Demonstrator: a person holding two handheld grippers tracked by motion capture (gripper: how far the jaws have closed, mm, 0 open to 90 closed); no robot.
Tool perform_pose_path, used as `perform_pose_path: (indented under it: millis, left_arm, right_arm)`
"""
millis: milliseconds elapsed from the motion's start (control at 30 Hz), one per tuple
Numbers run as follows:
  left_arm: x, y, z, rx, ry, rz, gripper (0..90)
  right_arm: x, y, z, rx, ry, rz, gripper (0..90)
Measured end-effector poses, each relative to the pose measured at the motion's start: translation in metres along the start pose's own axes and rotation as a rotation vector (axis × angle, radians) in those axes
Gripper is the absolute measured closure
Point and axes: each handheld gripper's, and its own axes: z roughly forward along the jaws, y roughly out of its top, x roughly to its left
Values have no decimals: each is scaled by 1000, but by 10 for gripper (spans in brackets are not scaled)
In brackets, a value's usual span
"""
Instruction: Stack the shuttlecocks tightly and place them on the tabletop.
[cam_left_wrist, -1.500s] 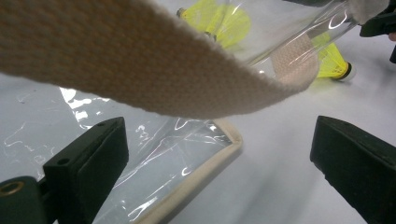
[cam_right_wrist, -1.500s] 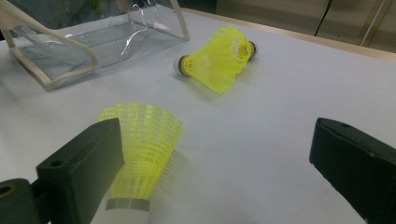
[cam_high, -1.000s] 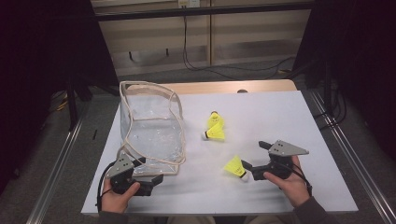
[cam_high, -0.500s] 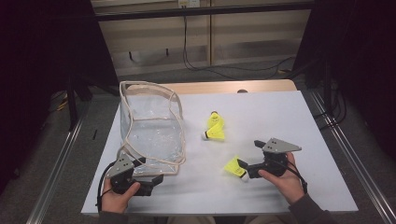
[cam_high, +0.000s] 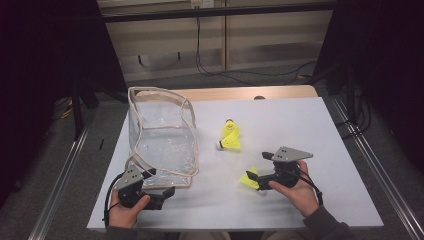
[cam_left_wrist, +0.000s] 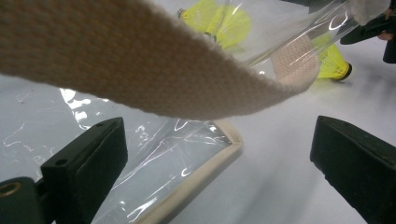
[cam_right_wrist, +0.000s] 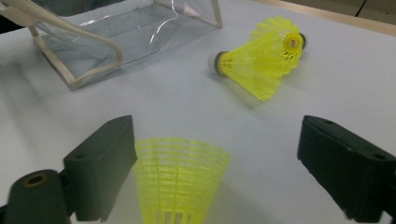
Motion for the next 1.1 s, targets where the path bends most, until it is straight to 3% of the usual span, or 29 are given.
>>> perform_pose_path:
  millis: [267, 467, 867, 1100]
  left_arm:
    - [0, 0, 0, -1, -1, 0, 39]
    - [0, 0, 0, -4, -1, -1, 39]
    - [0, 0, 0, -2, -1, 0, 39]
    - [0, 0, 0, -5, -1, 0, 39]
  right_arm:
    - [7, 1, 10, 37, 72, -10, 250]
    - [7, -1, 12, 60, 89, -22, 347]
    - [3, -1, 11, 67, 152, -9, 723]
    - [-3, 4, 8, 58, 159, 10, 843]
